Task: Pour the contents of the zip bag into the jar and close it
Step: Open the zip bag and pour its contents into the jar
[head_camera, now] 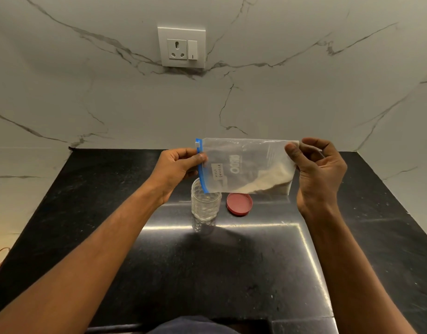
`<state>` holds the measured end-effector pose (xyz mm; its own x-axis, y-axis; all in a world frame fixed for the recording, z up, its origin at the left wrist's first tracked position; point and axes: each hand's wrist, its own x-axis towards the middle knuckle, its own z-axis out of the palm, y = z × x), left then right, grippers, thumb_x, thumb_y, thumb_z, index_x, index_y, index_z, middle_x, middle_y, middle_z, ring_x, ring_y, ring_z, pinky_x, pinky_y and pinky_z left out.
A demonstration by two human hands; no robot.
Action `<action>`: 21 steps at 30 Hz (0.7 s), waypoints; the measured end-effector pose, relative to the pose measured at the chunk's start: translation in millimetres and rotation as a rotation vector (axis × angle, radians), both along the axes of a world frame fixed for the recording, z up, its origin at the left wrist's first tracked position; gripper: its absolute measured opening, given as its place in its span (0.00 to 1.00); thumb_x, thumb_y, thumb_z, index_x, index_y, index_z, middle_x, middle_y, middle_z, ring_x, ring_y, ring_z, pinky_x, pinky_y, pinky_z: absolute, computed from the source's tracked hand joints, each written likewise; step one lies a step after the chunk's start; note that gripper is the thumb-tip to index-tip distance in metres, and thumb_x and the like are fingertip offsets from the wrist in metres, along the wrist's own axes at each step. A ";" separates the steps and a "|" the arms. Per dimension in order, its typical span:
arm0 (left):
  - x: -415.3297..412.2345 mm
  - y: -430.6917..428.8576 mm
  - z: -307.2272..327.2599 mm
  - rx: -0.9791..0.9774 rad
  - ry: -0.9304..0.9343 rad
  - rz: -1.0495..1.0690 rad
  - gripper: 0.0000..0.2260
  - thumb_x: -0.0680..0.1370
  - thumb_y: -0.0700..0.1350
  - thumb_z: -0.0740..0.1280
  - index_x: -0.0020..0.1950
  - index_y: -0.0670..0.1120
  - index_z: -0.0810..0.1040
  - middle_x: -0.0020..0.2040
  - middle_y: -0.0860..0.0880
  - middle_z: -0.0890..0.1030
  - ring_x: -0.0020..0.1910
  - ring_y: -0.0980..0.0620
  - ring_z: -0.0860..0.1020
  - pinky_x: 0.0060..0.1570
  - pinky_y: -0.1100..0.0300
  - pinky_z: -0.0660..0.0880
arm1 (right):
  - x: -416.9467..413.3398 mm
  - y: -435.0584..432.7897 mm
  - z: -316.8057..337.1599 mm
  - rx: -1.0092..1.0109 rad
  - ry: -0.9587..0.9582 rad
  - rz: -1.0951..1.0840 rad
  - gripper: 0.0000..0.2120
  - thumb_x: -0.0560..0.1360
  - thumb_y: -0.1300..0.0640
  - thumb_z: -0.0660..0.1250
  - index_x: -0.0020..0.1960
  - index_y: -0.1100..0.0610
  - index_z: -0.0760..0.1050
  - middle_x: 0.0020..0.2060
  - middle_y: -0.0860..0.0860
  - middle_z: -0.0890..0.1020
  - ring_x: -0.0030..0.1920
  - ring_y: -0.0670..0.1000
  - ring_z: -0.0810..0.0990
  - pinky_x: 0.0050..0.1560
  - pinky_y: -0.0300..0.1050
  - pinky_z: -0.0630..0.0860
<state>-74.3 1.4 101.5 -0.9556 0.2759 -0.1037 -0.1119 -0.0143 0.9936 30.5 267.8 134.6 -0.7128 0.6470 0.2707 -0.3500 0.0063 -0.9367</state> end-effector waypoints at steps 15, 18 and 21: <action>-3.4 -13.1 -3.6 -0.105 0.033 0.001 0.06 0.79 0.47 0.75 0.55 0.48 0.87 0.50 0.54 0.89 0.49 0.58 0.87 0.48 0.60 0.81 | -10.2 -7.7 16.5 0.228 -0.040 -0.019 0.10 0.74 0.61 0.80 0.51 0.58 0.81 0.47 0.59 0.85 0.48 0.54 0.84 0.55 0.50 0.84; -2.7 -15.4 -3.8 -0.103 0.037 0.010 0.07 0.79 0.47 0.75 0.56 0.48 0.87 0.50 0.55 0.89 0.48 0.59 0.87 0.50 0.58 0.81 | -11.1 -10.8 19.1 0.260 -0.040 -0.036 0.10 0.73 0.60 0.80 0.51 0.58 0.82 0.44 0.53 0.85 0.46 0.51 0.84 0.53 0.48 0.84; -2.2 -16.3 -4.7 -0.093 0.034 0.014 0.08 0.78 0.47 0.75 0.57 0.48 0.87 0.52 0.53 0.89 0.52 0.56 0.86 0.54 0.55 0.81 | -13.2 -14.1 23.3 0.329 -0.034 -0.062 0.10 0.72 0.59 0.81 0.49 0.55 0.82 0.42 0.50 0.85 0.44 0.48 0.84 0.51 0.45 0.84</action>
